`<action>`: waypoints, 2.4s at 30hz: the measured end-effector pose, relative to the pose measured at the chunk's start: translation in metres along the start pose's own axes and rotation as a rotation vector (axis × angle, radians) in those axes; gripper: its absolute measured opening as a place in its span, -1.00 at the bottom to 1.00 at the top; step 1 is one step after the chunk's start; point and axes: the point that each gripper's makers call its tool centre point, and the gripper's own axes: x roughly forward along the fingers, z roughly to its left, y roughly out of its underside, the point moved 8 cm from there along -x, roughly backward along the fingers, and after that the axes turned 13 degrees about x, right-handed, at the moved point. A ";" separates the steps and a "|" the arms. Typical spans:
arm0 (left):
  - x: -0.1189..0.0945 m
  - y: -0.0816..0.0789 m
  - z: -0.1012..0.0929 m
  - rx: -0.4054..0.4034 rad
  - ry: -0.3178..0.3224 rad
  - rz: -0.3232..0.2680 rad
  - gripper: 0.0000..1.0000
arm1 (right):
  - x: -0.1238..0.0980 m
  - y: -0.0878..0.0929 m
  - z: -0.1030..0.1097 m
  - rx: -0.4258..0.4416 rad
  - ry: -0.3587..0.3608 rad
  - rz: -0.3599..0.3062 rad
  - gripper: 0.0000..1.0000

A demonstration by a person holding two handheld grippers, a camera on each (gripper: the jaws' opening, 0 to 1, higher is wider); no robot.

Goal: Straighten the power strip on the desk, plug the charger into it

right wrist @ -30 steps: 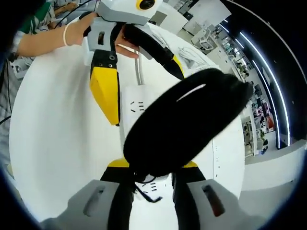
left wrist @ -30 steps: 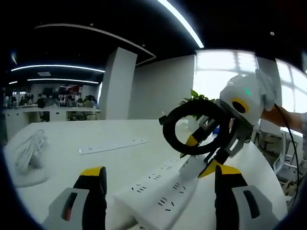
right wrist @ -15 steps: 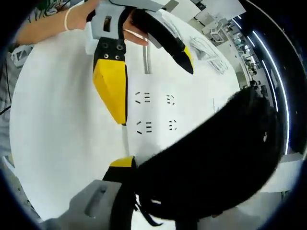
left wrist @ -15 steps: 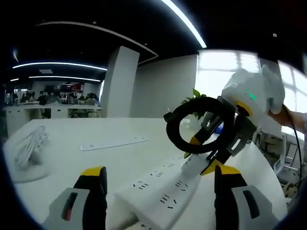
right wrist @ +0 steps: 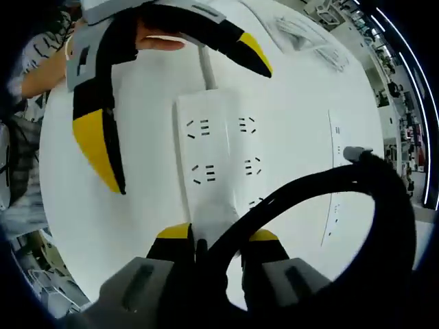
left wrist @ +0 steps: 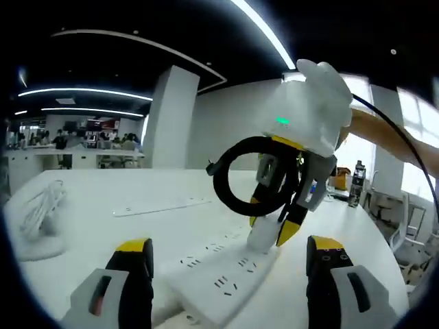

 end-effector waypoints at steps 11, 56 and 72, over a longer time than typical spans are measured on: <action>-0.006 -0.006 0.000 0.027 -0.038 -0.011 0.88 | 0.003 -0.003 -0.002 0.013 -0.037 0.071 -0.54; -0.043 0.013 -0.013 0.122 -0.157 -0.063 0.99 | -0.009 0.030 0.031 0.140 0.197 -0.800 0.58; -0.064 0.019 -0.036 0.196 -0.132 -0.179 0.99 | 0.019 0.088 0.043 0.464 0.288 -1.256 1.00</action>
